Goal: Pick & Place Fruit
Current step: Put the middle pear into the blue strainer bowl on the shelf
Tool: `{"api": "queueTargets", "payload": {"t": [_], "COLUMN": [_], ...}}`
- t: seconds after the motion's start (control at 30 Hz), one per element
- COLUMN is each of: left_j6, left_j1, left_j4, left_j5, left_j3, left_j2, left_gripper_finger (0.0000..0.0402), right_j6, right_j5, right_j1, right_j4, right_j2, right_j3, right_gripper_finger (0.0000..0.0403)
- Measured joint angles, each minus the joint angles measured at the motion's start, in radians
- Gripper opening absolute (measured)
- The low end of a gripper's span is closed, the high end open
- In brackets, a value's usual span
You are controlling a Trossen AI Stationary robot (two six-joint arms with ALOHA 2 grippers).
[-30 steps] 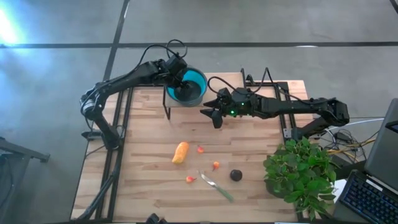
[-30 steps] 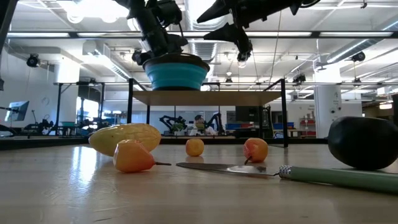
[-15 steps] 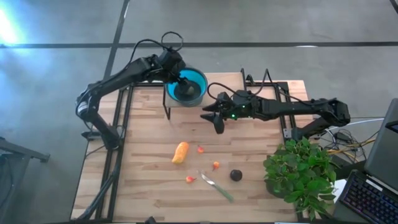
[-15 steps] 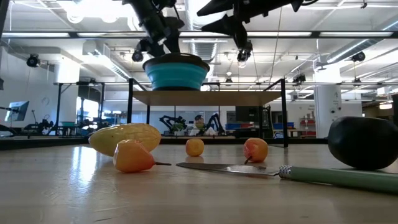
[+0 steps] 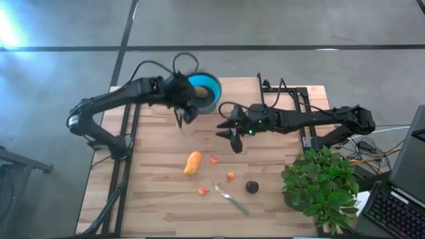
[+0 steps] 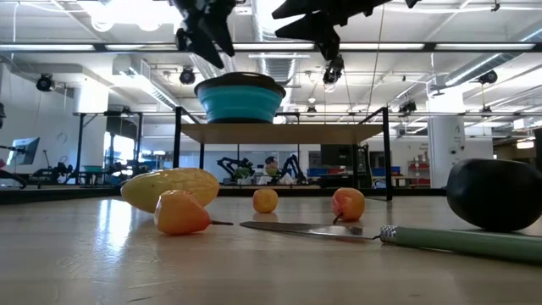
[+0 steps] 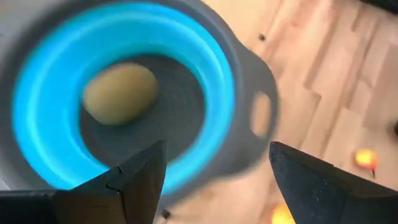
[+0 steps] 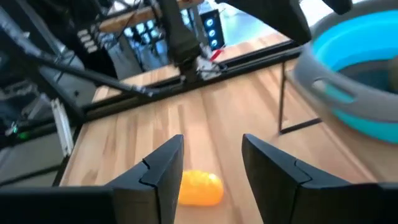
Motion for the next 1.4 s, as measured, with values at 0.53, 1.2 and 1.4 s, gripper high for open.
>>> {"api": "queueTargets", "payload": {"t": [0.53, 1.2, 1.4], "left_j6": [-0.149, -0.161, -0.163], "left_j1": [-0.247, -0.388, -0.388], "left_j4": [0.269, 0.276, 0.275], "left_j5": [-0.037, -0.048, -0.048], "left_j3": [-0.488, -0.615, -0.615], "left_j2": [-0.305, -0.324, -0.324], "left_gripper_finger": [0.0287, 0.0287, 0.0287], "right_j6": [-0.075, -0.019, -0.02], "right_j5": [0.001, 0.011, 0.011], "right_j1": [0.195, 0.222, 0.226], "right_j4": [-0.168, -0.34, -0.34], "right_j2": [0.0, 0.004, 0.004], "right_j3": [0.0, -0.038, -0.1], "right_gripper_finger": [0.0126, 0.0182, 0.0217]}}
